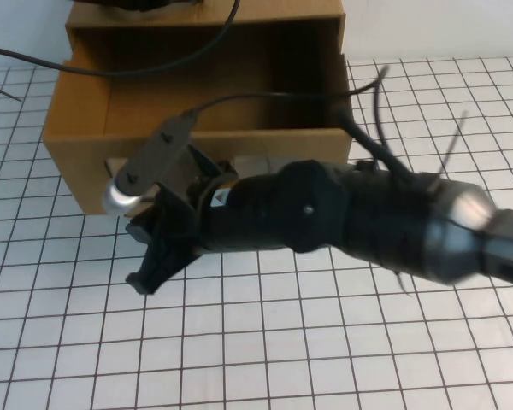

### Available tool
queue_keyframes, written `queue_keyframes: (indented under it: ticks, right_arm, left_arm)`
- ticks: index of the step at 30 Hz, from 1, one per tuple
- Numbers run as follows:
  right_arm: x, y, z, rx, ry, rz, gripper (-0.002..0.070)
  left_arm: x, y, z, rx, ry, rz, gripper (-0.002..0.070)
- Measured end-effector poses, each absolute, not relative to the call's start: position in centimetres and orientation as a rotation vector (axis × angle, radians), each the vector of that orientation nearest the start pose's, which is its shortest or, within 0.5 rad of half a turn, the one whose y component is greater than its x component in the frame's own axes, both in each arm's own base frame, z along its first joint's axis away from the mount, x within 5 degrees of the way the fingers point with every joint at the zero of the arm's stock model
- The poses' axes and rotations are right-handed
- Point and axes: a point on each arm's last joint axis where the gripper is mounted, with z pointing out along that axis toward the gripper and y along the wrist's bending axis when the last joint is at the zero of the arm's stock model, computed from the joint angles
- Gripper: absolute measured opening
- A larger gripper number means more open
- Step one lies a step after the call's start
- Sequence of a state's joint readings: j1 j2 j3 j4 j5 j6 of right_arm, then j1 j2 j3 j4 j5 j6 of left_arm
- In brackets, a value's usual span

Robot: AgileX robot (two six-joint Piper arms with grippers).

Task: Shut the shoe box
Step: Close the shoe box with your right arm

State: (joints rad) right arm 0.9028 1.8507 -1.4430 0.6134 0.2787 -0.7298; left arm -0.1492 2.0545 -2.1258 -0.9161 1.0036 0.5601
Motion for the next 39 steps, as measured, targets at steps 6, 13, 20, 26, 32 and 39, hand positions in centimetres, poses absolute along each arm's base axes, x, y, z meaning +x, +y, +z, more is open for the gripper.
queue_keyframes:
  ticks: [6,13,20,26,32,39]
  right_arm:
    - [30.3,35.7,27.0,-1.113,1.845,0.569,-0.0013]
    - [36.0,33.7,27.5,-1.001,1.852,0.516,-0.0013]
    - [38.3,33.4,27.7,-0.959,1.839,0.513,-0.0013]
    - [39.4,33.7,27.5,-0.964,1.823,0.502,-0.0013]
    - [39.7,33.7,27.6,-0.983,1.82,0.512,-0.0013]
    - [39.4,33.4,28.4,-1.011,1.805,0.512,-0.0013]
  left_arm:
    - [45.1,-13.0,37.7,0.53,2.068,-0.908,-0.0004]
    - [45.1,-13.0,37.7,0.531,2.066,-0.909,-0.0004]
    - [45.1,-13.0,37.7,0.533,2.063,-0.911,-0.0004]
    - [45.1,-13.0,37.8,0.536,2.06,-0.909,-0.0004]
    - [45.1,-13.0,37.8,0.536,2.06,-0.909,-0.0004]
    - [45.1,-13.0,37.8,0.536,2.06,-0.909,-0.0004]
